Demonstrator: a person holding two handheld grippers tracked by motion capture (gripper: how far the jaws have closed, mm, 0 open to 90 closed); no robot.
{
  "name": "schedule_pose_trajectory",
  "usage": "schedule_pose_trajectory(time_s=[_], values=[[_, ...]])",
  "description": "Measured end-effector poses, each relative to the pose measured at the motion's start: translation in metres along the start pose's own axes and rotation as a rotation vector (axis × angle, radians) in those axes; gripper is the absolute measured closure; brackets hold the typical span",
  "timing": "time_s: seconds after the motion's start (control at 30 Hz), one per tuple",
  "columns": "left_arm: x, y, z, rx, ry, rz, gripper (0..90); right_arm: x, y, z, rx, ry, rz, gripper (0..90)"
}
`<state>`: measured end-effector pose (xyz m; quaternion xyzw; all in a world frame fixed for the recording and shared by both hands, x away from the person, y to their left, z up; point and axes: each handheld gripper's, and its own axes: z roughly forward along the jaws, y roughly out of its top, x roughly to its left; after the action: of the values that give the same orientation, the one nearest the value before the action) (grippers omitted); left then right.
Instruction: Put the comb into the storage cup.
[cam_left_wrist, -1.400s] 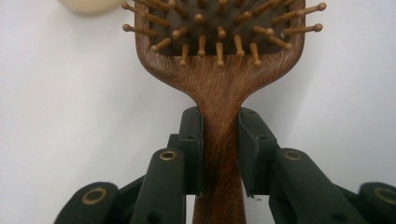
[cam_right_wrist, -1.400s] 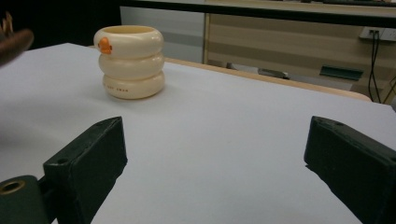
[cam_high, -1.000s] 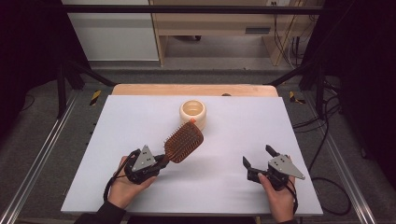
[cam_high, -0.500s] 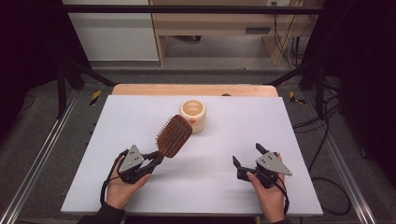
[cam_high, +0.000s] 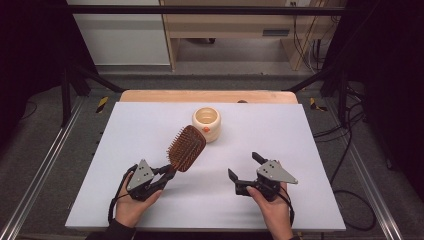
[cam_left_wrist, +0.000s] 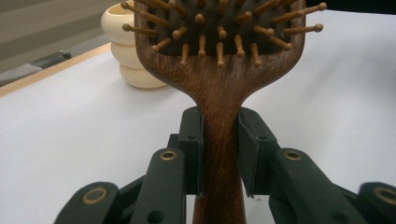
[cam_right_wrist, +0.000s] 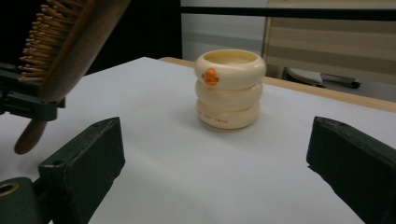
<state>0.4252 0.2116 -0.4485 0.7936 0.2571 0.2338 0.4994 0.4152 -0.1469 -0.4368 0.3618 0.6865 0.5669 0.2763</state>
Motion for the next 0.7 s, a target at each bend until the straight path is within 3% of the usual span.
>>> schedule_pose_trajectory(time_s=[0.17, 0.3, 0.7], values=[[0.0, -0.001, 0.001, -0.004, -0.005, -0.006, 72.7, 0.01, -0.001, 0.008, 0.023, 0.036, 0.002, 4.4], [-0.001, -0.001, 0.001, 0.0, -0.01, -0.004, 72.7, 0.015, 0.002, 0.011, 0.018, 0.056, 0.032, 5.1], [-0.004, -0.001, 0.003, -0.001, -0.017, 0.009, 72.7, 0.027, 0.015, 0.016, 0.019, 0.117, 0.061, 6.6]])
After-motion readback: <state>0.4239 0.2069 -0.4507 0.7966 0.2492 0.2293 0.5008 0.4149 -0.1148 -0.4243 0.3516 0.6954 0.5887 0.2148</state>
